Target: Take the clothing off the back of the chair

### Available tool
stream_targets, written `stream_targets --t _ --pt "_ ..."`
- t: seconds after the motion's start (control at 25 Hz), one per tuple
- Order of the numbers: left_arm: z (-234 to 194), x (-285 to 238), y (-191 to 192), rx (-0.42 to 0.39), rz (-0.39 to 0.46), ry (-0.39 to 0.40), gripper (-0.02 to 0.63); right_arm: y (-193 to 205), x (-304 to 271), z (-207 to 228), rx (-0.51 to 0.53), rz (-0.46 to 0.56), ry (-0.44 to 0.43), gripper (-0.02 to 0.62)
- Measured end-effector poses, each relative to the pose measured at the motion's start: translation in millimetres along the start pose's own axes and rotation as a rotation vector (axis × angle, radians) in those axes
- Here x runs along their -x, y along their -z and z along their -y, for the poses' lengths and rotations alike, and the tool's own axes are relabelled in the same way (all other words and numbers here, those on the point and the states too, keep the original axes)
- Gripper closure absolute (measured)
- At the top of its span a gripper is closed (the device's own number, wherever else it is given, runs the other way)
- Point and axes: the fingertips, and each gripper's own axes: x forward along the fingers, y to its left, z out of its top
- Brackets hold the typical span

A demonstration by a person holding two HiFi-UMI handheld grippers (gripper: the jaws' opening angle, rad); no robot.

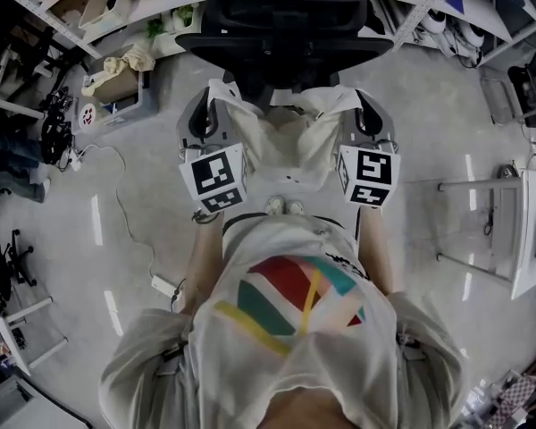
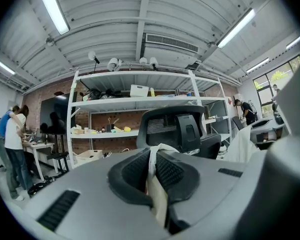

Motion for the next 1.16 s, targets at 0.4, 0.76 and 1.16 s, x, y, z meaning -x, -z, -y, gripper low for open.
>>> stream_targets --t 0.4,0.76,1.16 --pt "9.6 3.5 5.9 -0.017 -0.005 0.020 0.588 7.2 2.3 -6.4 -0.016 -0.019 -0.004 0.586" --pt "6.9 3.8 7.6 -0.016 -0.010 0.009 0.588 5.2 4.8 -2.6 -0.019 -0.012 0.005 0.586" --pt "7.7 3.9 4.6 -0.019 0.000 0.002 0.588 6.5 6.2 0.9 -0.018 -0.018 0.011 0.586"
